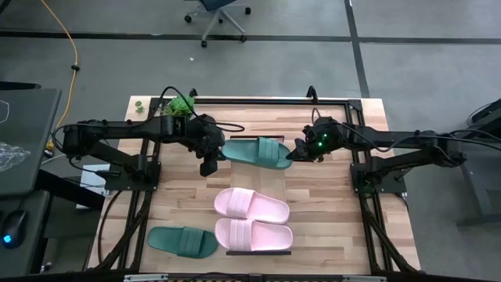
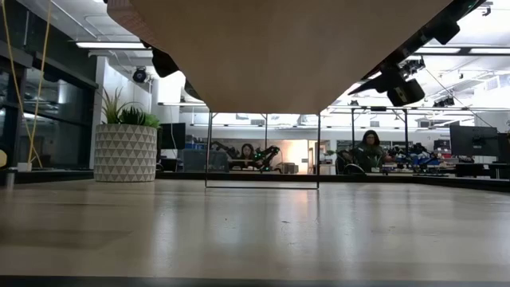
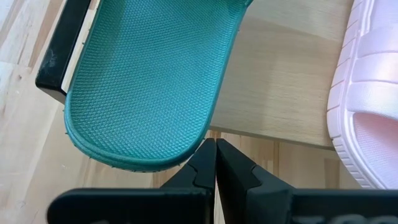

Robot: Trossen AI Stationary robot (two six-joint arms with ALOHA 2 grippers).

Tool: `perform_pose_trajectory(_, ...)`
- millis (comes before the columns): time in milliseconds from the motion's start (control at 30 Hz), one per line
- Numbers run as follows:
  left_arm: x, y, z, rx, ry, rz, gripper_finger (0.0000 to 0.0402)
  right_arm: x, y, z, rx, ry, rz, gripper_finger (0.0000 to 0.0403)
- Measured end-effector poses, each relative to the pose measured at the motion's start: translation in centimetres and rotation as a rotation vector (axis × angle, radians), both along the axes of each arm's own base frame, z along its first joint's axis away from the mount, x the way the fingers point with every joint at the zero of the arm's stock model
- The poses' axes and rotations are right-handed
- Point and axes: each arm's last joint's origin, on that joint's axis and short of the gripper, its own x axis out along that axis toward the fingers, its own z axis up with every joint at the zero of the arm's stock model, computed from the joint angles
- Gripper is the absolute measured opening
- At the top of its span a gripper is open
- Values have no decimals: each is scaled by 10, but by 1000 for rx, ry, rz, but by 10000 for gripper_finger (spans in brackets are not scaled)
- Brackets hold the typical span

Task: Pick and place slides into the shelf
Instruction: Put the top green slides on the shelf, then put the green slides on the shelf

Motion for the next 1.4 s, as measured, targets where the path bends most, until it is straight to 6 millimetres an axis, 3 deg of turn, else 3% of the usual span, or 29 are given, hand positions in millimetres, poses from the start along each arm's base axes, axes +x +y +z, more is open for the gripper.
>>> perform_pose_trajectory(600,0,0,0,16,4,7,0,3,-3,1,-56,-19,-59,82)
perform_pose_trajectory(1200,0,0,0,16,4,8,0,3,-6,0,-107,-5,-143,79)
perform_pose_trajectory(1400,0,0,0,16,3,8,0,3,-7,1,-141,-1,-162,107)
